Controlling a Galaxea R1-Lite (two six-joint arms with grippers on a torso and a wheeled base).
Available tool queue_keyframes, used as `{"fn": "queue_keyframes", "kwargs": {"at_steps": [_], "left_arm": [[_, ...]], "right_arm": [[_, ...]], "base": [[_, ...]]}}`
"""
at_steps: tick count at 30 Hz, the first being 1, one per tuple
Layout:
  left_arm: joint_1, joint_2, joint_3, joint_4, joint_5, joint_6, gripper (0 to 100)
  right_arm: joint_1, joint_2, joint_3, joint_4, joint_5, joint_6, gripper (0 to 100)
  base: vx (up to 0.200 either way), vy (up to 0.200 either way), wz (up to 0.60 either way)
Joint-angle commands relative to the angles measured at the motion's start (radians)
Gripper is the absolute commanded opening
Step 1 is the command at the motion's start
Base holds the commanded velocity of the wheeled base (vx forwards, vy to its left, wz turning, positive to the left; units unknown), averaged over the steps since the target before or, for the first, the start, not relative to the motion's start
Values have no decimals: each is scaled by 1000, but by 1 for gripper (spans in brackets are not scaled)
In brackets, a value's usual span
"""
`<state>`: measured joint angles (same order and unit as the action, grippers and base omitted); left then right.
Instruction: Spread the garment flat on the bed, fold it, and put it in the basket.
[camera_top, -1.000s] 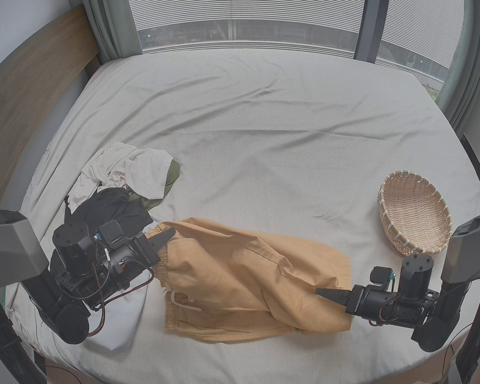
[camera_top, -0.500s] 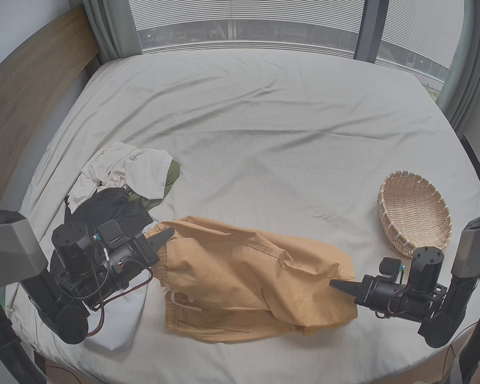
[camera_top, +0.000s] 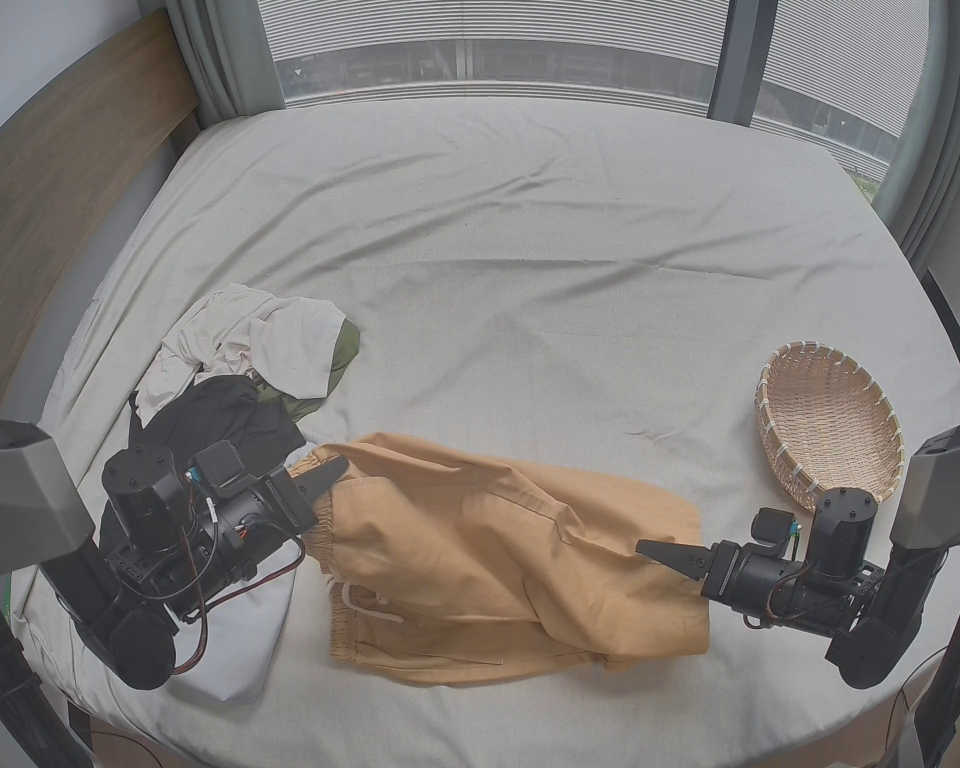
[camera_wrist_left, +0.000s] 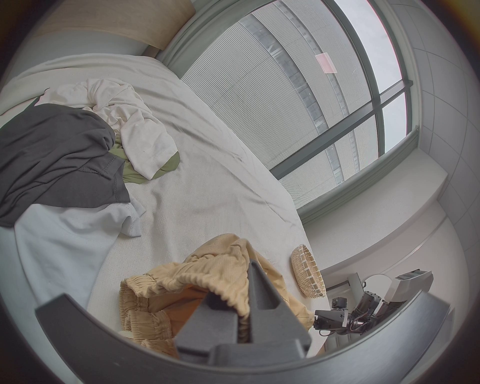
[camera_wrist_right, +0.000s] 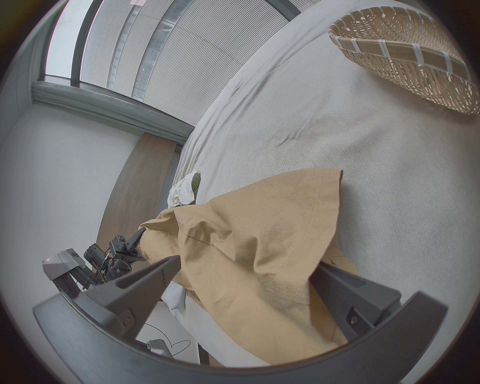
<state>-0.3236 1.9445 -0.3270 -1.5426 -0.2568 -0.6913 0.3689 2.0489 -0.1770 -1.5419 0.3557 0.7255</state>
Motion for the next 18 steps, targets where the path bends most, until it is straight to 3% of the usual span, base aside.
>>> {"fn": "queue_keyframes", "kwargs": {"at_steps": [1,4,5,18], "left_arm": [[0,-2,0,-1,1,-1,0],[0,-1,2,-1,1,-1,0],[0,-1,2,-1,1,-1,0],[-2,-4,-3,-1,1,-1,0]], "right_arm": [[-1,10,-9,-1,0,-3,100],[-1,8,-15,-1,-1,-3,100],[1,8,-16,-1,-1,-3,0],[1,-7,-15,-3,-4,-8,0]], "base": [[0,0,0],[0,0,0],[0,0,0],[0,0,0]]}}
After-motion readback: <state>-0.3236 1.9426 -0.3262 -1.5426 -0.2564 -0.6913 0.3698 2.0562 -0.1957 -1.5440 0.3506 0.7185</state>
